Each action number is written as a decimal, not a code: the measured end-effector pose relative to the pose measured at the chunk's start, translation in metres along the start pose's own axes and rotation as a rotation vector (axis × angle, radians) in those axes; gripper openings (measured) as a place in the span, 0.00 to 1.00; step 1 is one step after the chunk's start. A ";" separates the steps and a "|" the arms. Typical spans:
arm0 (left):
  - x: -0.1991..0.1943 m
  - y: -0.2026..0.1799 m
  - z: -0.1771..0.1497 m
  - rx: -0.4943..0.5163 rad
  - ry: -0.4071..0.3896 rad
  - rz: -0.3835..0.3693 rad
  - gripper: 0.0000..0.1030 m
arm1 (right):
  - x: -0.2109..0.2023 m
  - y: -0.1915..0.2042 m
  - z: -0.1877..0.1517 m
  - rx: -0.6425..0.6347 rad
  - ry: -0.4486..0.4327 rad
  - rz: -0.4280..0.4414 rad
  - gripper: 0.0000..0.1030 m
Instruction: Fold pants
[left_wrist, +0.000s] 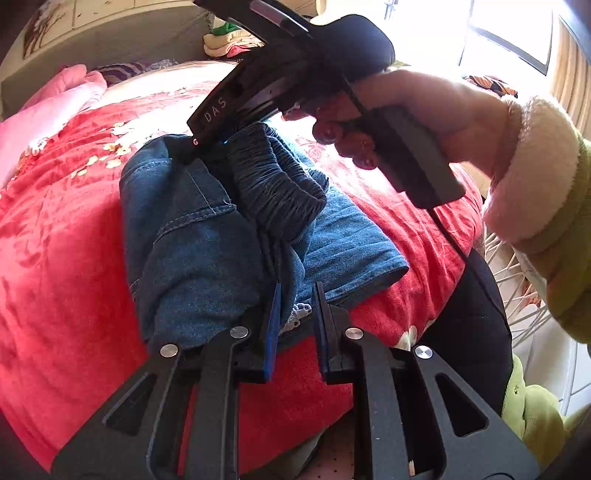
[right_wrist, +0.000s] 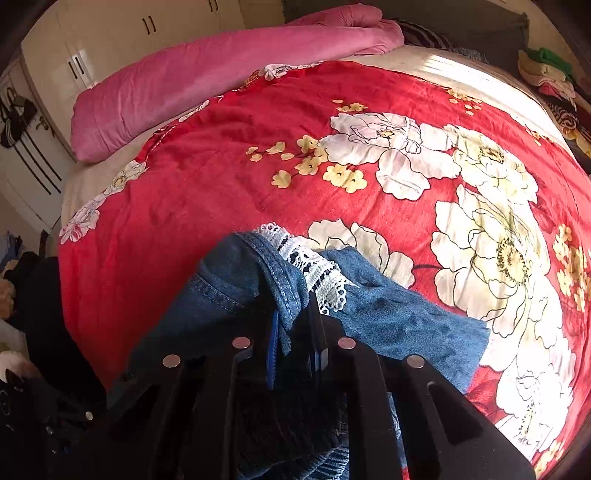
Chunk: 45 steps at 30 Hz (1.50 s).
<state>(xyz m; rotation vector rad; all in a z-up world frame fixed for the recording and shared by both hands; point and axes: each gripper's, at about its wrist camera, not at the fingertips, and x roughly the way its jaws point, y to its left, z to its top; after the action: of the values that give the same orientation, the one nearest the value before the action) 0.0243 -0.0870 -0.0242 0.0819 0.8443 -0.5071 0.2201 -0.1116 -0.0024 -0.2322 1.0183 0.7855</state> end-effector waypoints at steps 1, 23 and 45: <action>0.000 0.001 0.000 -0.003 0.000 -0.002 0.10 | -0.001 -0.003 -0.001 0.016 -0.007 0.005 0.18; -0.002 0.000 -0.001 -0.015 0.000 -0.009 0.10 | -0.090 0.015 -0.055 0.063 -0.175 0.148 0.43; -0.021 -0.005 0.004 -0.022 -0.032 0.010 0.17 | -0.077 -0.004 -0.096 0.164 -0.166 0.012 0.46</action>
<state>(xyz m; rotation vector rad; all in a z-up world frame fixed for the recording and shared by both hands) 0.0137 -0.0843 -0.0054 0.0574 0.8175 -0.4884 0.1366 -0.2012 0.0104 -0.0198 0.9219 0.7152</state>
